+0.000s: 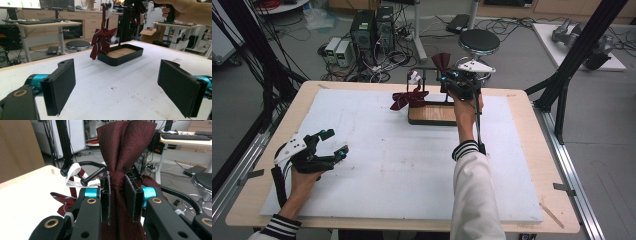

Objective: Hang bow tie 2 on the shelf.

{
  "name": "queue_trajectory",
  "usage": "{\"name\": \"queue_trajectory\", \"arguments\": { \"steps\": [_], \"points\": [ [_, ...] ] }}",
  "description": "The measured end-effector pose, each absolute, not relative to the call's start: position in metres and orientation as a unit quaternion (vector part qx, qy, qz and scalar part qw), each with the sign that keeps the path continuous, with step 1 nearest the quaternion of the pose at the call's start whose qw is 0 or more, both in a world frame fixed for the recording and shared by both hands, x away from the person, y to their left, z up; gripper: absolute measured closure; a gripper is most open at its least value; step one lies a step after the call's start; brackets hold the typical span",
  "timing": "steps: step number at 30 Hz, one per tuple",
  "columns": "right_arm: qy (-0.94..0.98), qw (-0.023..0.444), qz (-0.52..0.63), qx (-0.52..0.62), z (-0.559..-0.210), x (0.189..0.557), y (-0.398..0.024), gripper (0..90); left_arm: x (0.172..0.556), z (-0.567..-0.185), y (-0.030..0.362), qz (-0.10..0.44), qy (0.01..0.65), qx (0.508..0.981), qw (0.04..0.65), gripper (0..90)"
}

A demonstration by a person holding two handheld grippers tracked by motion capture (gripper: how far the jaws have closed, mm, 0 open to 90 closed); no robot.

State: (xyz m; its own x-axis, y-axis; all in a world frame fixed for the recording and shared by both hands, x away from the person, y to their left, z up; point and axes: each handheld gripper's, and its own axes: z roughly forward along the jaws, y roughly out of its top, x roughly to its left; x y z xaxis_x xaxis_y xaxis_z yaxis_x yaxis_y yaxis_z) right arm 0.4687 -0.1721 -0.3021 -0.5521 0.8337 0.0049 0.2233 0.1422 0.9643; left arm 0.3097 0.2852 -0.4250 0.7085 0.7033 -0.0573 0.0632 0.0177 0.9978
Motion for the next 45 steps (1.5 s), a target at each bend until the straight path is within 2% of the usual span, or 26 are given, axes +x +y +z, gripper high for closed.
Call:
{"name": "queue_trajectory", "arguments": {
  "steps": [21, 29, 37, 40, 42, 45],
  "points": [
    [0.712, 0.286, 0.514, 0.384, -0.3078, 0.4732, -0.1679, 74.6, 0.3092, -0.4246, 0.2858, 0.246, 0.291, 0.657, 0.651, 15.2],
    [0.71, 0.292, 0.512, 0.384, -0.3074, 0.473, -0.1686, 69.3, 0.3091, -0.4248, 0.2854, 0.245, 0.292, 0.657, 0.651, 15.2],
    [0.706, 0.295, 0.515, 0.386, -0.3052, 0.4713, -0.1709, 61.1, 0.3091, -0.425, 0.2851, 0.245, 0.29, 0.659, 0.649, 15.2],
    [0.701, 0.295, 0.521, 0.388, -0.304, 0.4703, -0.1717, 56.1, 0.3094, -0.4252, 0.2849, 0.246, 0.29, 0.659, 0.649, 15.2],
    [0.698, 0.3, 0.523, 0.387, -0.3032, 0.4695, -0.1721, 46.0, 0.3095, -0.4254, 0.2846, 0.245, 0.29, 0.659, 0.649, 15.2],
    [0.691, 0.3, 0.529, 0.39, -0.3011, 0.4671, -0.1746, 42.9, 0.3098, -0.4257, 0.2843, 0.245, 0.29, 0.661, 0.648, 15.2]
  ]
}}
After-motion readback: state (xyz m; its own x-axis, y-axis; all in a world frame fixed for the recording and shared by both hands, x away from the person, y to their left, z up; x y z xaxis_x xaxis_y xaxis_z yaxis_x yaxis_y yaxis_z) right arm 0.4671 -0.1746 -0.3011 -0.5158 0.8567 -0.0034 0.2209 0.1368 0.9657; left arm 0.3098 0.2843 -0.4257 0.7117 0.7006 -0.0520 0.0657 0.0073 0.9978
